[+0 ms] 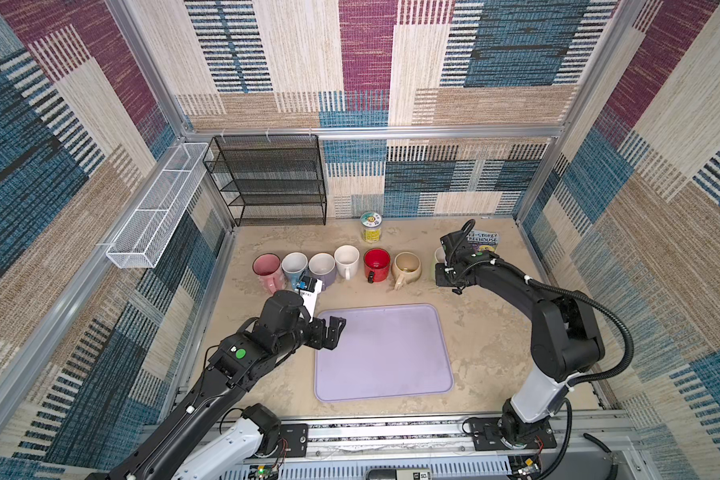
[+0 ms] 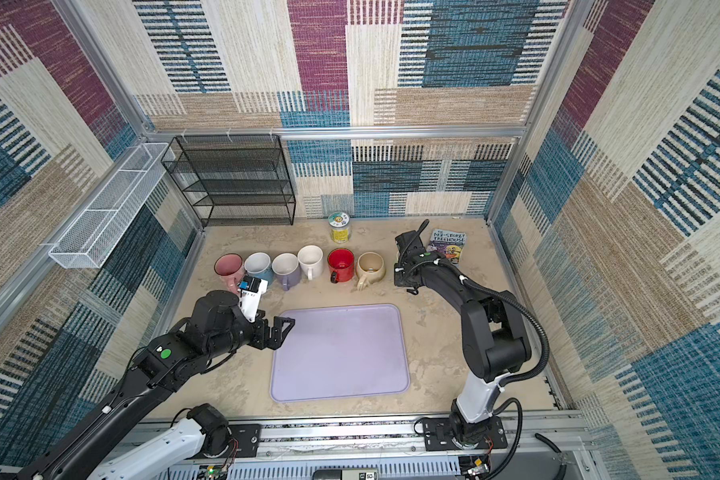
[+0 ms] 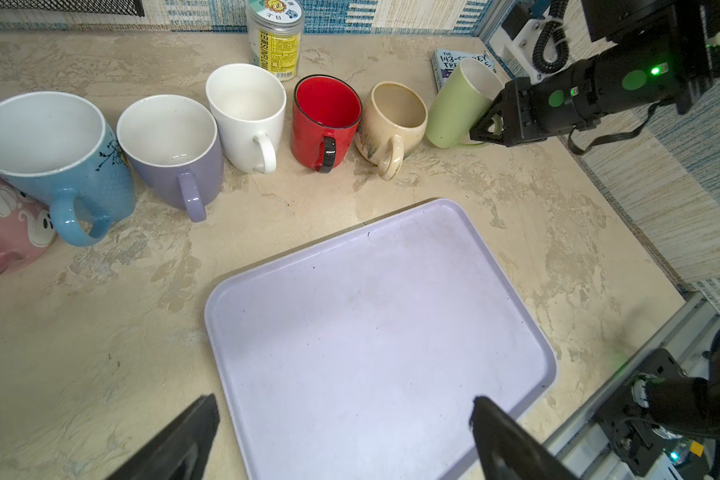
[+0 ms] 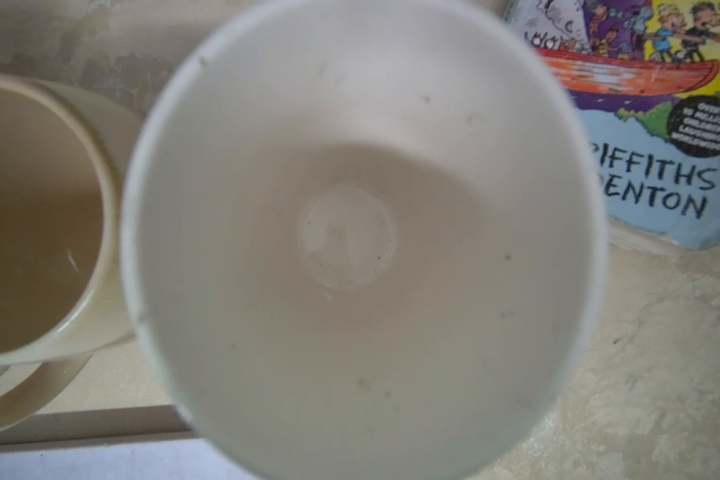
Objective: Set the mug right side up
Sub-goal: 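Lower the green mug beside the cream mug with the right gripper, then open the right gripper and lift it off the green mug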
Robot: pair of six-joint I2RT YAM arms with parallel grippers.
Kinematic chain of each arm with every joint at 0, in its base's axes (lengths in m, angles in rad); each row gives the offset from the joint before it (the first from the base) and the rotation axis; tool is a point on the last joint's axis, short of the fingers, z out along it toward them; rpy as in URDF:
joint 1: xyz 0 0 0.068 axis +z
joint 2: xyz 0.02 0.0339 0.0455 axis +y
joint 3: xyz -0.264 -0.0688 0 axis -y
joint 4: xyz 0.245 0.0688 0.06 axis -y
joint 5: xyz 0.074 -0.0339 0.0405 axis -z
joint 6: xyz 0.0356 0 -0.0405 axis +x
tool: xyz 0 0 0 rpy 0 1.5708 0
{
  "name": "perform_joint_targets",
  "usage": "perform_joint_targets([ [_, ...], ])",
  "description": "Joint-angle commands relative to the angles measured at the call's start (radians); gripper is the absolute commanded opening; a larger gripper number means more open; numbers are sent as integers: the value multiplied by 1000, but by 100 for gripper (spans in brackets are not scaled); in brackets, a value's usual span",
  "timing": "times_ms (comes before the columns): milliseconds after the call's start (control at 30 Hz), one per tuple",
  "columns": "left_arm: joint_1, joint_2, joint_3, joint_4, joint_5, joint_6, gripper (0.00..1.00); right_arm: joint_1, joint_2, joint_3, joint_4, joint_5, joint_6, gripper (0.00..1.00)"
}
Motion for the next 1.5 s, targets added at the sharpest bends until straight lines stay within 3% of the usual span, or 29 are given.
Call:
perform_joint_targets([
  [0,3,2,-3,6,15,12,100,0,20,30,48,34,-11,0],
  [1000,13,-4,-5,5,21,13,100,-2,106,56,88,-59,-32,1],
  [1300,26,-14,-6,7,18,13,100,-2,96,37,92,-79,-33,19],
  [1467,38,-15,-6,14,35,11,100,1,59,13,95,-75,-36,35],
])
